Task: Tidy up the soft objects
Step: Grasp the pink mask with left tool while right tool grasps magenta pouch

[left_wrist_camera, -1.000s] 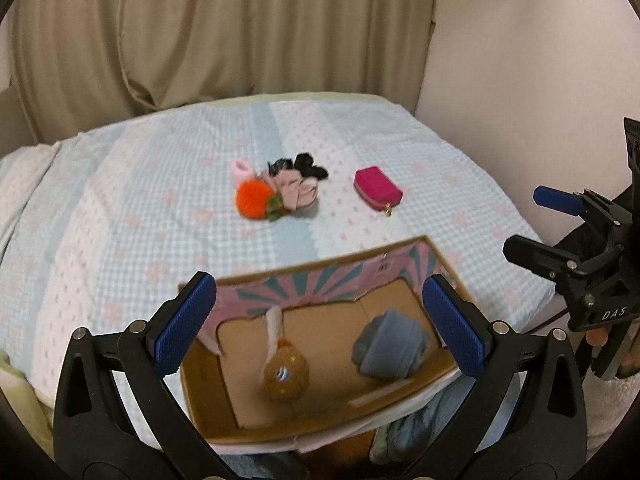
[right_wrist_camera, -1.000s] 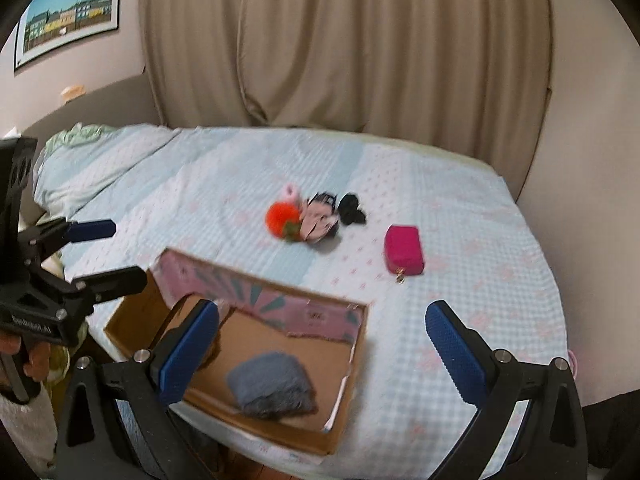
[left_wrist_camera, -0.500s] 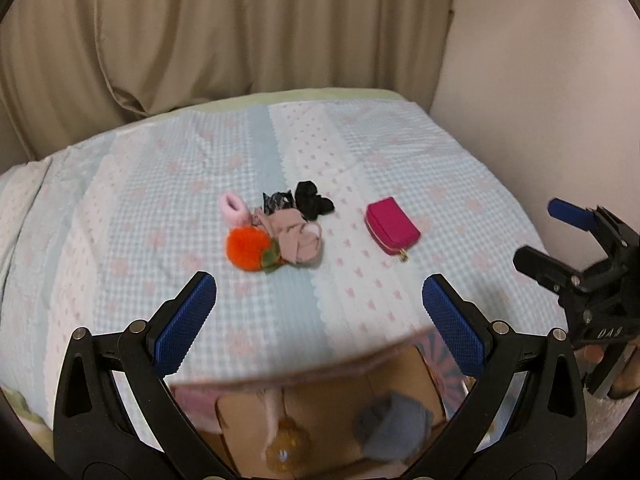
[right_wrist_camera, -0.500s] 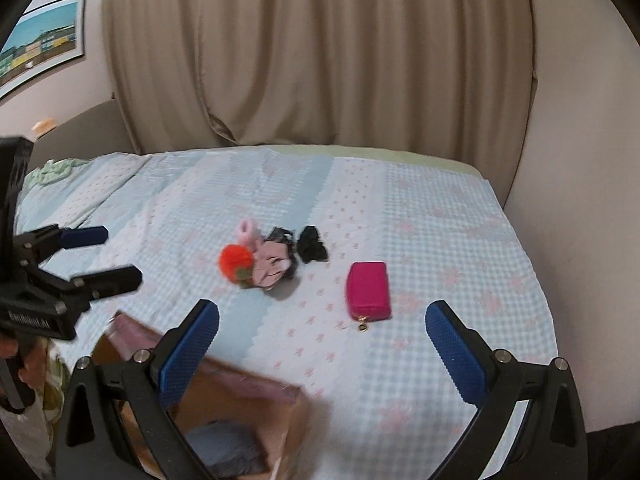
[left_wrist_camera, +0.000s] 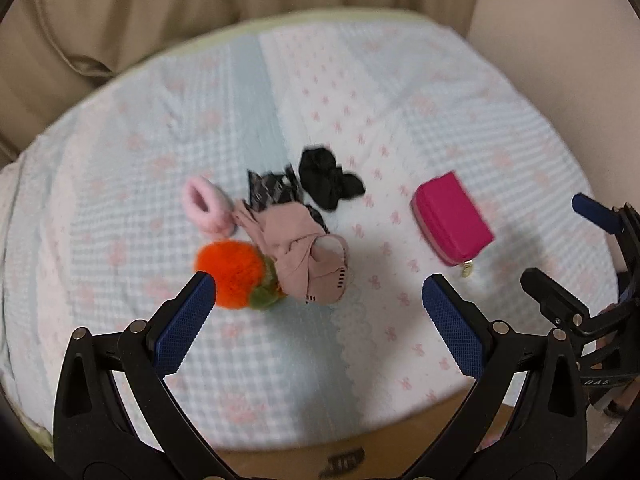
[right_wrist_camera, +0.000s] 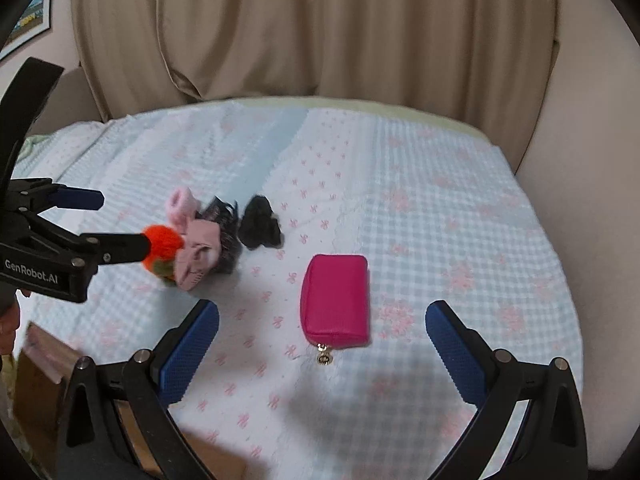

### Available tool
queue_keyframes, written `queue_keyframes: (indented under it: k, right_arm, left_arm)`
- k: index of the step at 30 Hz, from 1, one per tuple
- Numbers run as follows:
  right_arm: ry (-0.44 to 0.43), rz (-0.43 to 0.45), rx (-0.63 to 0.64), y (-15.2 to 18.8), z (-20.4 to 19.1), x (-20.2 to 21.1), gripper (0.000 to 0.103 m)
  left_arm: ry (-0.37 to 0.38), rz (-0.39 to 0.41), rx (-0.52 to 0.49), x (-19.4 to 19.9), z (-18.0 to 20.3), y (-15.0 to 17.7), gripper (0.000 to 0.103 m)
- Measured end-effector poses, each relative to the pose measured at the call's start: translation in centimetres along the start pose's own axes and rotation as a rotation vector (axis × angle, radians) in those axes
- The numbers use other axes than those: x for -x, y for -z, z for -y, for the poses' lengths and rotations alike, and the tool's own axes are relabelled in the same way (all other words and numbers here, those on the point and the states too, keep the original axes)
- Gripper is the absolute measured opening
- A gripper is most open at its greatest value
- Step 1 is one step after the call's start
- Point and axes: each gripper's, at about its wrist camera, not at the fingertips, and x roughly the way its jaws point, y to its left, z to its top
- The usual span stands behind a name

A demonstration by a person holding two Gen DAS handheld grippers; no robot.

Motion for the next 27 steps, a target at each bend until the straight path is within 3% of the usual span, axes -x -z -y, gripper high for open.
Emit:
queue_keyframes:
  k: [7, 15, 23, 24, 27]
  right_arm:
    - [-0.001, -0.091, -0.004, 0.9, 0.8, -7.6, 0.103]
    - [0.006, -0.134, -0.007, 1.9, 1.1, -12.4, 0.103]
    - [0.044, -0.154, 0.022, 1.8, 1.2, -14.6, 0.102]
    - [0.045, -0.156, 0.025, 1.7, 1.2, -14.9, 0.1]
    - [0.022, -0.17, 0.028, 1.7, 1.2, -15.6, 0.072]
  left_arm:
    - [-0.016, -0.14, -0.063, -8.2, 0.1, -0.2, 0.103]
    - [-0.084, -0.214, -0.148, -13.2, 0.0, 0.5, 0.101]
    - [-0.056, -0.251, -0.157, -15.5, -0.9, 0.6, 0.069]
    - [-0.045, -0.253, -0.154, -15.6, -0.9, 0.6, 0.066]
    - [-0.027, -0.256, -0.165, -15.6, -1.0, 0.8, 0.057]
